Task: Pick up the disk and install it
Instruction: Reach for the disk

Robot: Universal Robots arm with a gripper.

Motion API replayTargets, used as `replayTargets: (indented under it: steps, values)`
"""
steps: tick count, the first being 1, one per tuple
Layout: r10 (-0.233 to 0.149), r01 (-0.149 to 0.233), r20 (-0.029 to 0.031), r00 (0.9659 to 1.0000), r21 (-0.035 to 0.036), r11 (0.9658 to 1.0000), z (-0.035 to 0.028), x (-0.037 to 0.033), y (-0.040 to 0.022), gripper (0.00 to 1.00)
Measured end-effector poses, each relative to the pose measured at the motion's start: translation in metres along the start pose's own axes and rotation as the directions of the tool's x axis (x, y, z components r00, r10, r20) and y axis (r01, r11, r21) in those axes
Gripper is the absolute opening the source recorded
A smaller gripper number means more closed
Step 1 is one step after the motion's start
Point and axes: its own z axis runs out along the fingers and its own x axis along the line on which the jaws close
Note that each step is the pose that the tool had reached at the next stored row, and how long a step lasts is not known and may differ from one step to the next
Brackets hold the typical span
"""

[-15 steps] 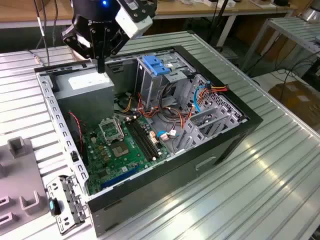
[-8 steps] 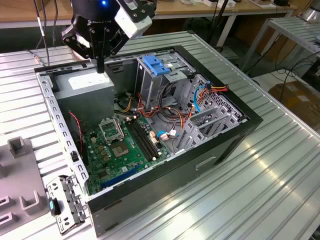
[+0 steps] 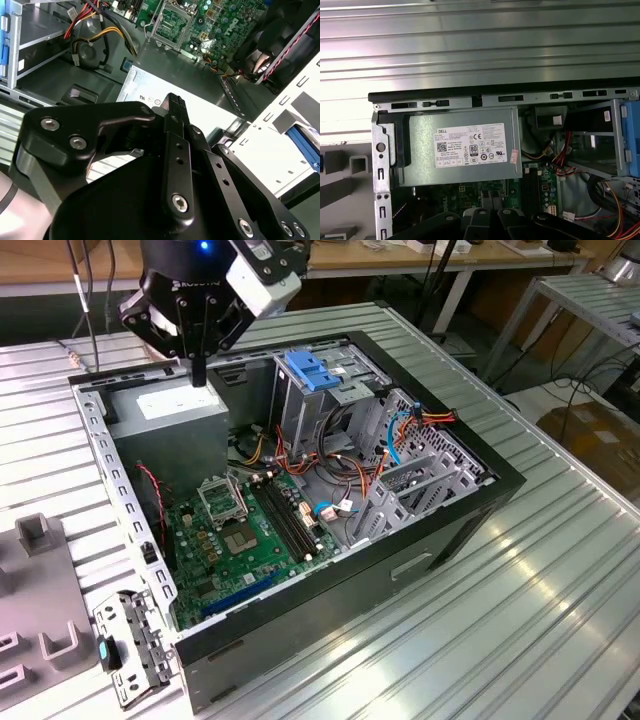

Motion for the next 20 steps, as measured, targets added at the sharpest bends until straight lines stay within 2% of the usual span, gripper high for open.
replayTargets:
  steps: [7, 20]
  values:
    - [0.0, 0.0, 0.0, 1.0, -0.0002, 1.0, 0.0, 0.0093, -0.0007, 0.11]
    - [0.0, 0.0, -0.0001, 1.0, -0.0002, 1.0, 0.0004, 0.0164, -0.0013, 0.11]
